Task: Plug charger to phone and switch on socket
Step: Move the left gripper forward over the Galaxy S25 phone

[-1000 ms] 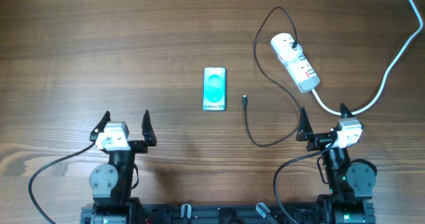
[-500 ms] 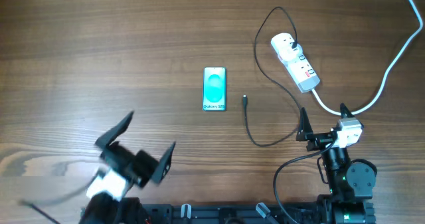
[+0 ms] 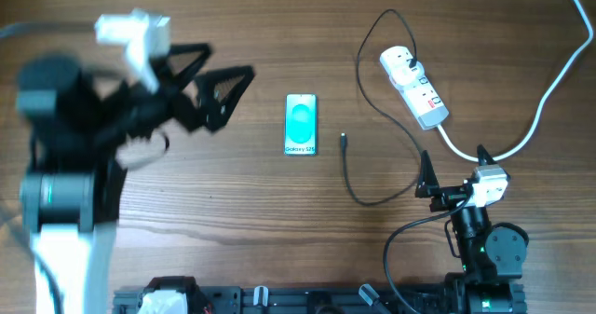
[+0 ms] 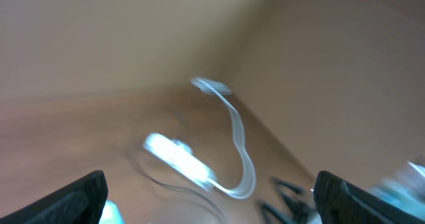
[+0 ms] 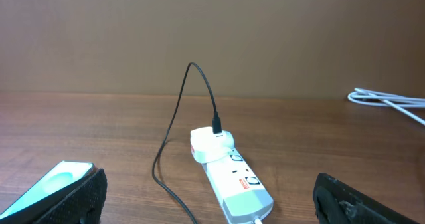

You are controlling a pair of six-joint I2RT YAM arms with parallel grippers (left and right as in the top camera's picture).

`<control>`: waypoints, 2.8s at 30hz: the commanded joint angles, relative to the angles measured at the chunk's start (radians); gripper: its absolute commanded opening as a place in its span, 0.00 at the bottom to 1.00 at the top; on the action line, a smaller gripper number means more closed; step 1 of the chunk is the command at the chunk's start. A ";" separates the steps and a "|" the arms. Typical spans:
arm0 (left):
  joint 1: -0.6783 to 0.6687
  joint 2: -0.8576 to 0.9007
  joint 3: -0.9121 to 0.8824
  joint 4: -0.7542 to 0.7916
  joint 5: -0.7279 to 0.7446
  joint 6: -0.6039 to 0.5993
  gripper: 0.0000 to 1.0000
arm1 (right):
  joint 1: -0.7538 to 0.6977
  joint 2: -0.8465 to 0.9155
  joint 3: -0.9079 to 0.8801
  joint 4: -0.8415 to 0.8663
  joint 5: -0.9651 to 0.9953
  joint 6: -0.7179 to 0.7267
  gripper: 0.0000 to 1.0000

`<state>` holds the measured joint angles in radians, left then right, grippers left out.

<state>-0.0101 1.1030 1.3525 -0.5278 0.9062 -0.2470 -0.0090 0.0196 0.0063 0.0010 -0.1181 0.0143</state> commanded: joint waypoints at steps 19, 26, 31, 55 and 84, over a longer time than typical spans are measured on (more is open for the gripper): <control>-0.357 0.765 0.574 -0.883 -0.692 -0.150 0.99 | 0.005 -0.006 -0.001 0.005 0.017 0.013 1.00; -0.381 0.797 0.576 -0.755 -0.662 -0.164 1.00 | 0.005 -0.006 -0.001 0.005 0.017 0.013 1.00; -0.420 0.828 0.557 -0.717 -0.699 -0.181 1.00 | 0.005 -0.006 -0.001 0.005 0.017 0.013 1.00; -0.480 1.011 0.544 -0.509 -0.765 -0.271 1.00 | 0.005 -0.006 -0.001 0.005 0.017 0.012 1.00; -0.588 1.184 0.544 -0.453 -0.965 -0.367 1.00 | 0.005 -0.006 -0.001 0.005 0.017 0.013 1.00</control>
<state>-0.5995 2.2665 1.9018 -0.9794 -0.0292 -0.6048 -0.0090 0.0193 0.0063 0.0010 -0.1181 0.0143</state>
